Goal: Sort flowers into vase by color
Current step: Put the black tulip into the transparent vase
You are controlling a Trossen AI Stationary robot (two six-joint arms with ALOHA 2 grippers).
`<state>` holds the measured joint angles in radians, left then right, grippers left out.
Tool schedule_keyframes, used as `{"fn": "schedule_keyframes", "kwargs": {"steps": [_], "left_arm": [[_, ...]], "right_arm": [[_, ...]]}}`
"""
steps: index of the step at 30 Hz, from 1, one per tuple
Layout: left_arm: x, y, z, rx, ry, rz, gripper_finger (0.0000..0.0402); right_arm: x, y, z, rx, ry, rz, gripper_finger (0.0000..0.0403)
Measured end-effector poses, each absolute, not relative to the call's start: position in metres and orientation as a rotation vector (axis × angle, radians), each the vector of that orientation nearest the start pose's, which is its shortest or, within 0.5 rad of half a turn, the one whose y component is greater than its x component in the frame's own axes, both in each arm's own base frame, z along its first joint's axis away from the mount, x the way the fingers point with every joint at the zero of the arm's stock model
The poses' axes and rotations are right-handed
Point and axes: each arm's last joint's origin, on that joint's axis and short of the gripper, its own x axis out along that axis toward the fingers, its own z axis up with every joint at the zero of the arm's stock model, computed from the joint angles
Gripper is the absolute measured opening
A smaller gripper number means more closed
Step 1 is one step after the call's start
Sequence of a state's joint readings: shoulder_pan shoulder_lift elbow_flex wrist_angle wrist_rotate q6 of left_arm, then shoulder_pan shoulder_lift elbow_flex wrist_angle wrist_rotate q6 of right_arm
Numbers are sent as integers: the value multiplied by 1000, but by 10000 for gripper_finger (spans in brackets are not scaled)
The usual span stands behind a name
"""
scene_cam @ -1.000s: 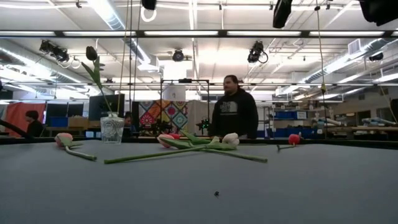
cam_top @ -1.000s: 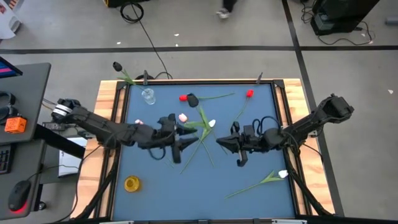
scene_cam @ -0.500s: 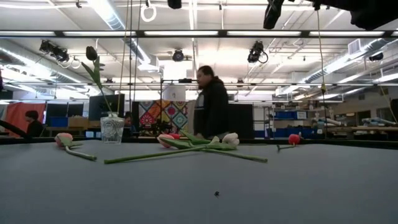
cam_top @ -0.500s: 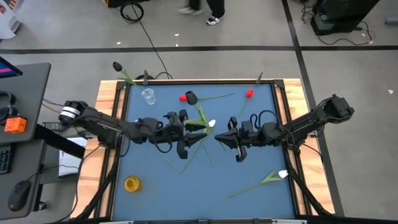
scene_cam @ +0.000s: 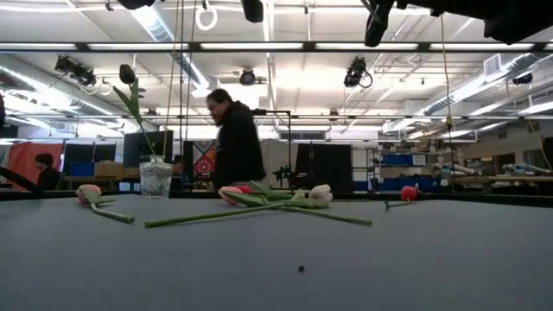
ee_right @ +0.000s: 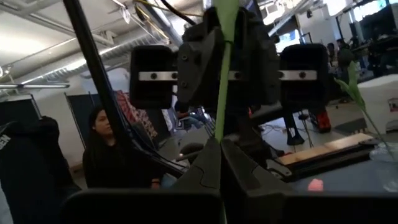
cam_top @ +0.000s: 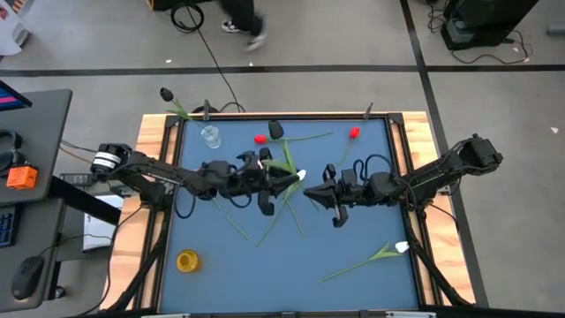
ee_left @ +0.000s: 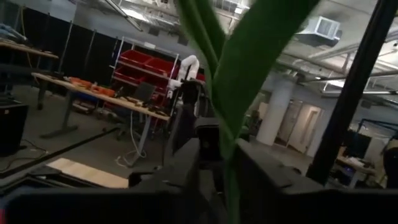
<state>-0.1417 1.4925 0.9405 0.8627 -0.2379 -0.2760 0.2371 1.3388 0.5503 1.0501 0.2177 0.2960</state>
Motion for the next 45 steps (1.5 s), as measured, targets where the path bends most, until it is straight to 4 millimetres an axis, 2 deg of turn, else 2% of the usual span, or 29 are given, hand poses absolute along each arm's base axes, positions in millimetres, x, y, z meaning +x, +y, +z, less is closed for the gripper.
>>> {"fn": "schedule_keyframes", "kwargs": {"steps": [3,4,9,16,20,23,26,30,33,36,45], "left_arm": [[329,-38,318,-318,-307,21,26],[329,-37,317,-312,-298,11,16],[328,-39,314,-234,-221,-2,13],[313,-36,316,-142,-57,45,9],[307,-35,320,-96,-39,52,7],[305,-34,316,-79,26,66,6],[303,-33,310,-74,93,78,6],[302,-33,308,-95,115,85,6],[302,-33,309,-98,114,78,6],[301,-34,311,-104,108,47,6],[301,-33,311,-115,104,43,8]], "right_arm": [[262,56,251,376,-229,36,16],[262,56,251,385,-220,33,22],[265,50,244,482,-154,20,71],[267,45,229,633,3,6,146],[267,44,227,668,23,7,164],[267,40,229,699,28,1,166],[273,38,248,656,35,7,166],[288,37,291,448,133,3,167],[298,36,312,321,214,-10,171],[304,33,329,289,185,-17,174],[306,19,335,284,175,-7,163]]}}
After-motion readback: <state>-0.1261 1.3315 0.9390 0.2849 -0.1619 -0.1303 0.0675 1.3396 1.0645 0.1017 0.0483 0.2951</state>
